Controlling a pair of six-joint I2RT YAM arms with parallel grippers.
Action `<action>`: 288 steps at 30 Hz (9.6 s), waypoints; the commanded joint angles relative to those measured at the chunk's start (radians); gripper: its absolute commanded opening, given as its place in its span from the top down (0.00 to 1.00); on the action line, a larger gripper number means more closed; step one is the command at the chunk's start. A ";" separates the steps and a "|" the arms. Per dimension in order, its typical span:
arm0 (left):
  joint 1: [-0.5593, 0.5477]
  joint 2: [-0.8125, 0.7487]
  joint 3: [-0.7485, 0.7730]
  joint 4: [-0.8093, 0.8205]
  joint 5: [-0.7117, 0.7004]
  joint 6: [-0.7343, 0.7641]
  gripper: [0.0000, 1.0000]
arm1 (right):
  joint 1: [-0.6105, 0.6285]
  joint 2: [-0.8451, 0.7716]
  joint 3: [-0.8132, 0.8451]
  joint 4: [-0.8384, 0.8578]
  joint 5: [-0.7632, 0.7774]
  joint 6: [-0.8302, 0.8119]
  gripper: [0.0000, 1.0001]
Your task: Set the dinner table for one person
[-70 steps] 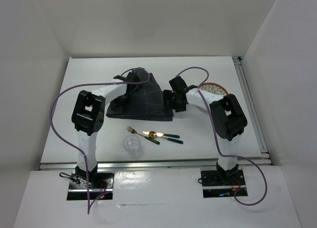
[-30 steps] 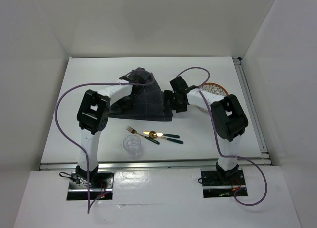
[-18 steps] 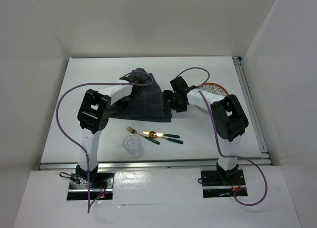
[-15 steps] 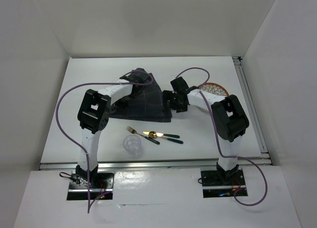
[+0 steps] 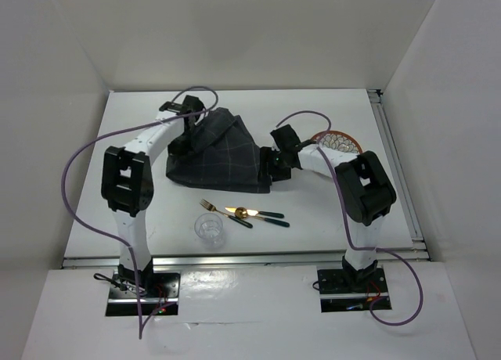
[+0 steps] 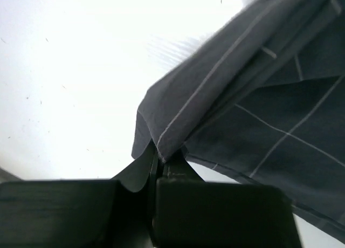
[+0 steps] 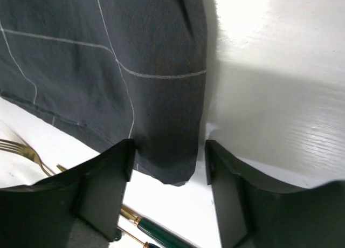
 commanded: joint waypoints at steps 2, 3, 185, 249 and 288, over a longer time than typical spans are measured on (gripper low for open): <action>0.051 -0.096 0.055 0.023 0.150 0.032 1.00 | 0.027 -0.004 -0.017 0.019 -0.043 0.012 0.38; 0.051 -0.107 0.055 0.023 0.162 0.032 1.00 | 0.039 0.021 -0.016 0.019 -0.043 0.012 0.41; 0.120 -0.501 -0.237 0.269 0.596 0.142 0.23 | -0.677 -0.366 -0.544 0.395 0.149 0.639 0.46; 0.101 -0.808 -0.436 0.213 0.437 -0.200 0.27 | -0.147 0.011 0.082 0.385 -0.399 0.261 1.00; 0.190 -0.786 -0.393 0.192 0.429 -0.080 0.23 | 0.521 -0.238 0.002 -0.107 0.074 0.000 0.14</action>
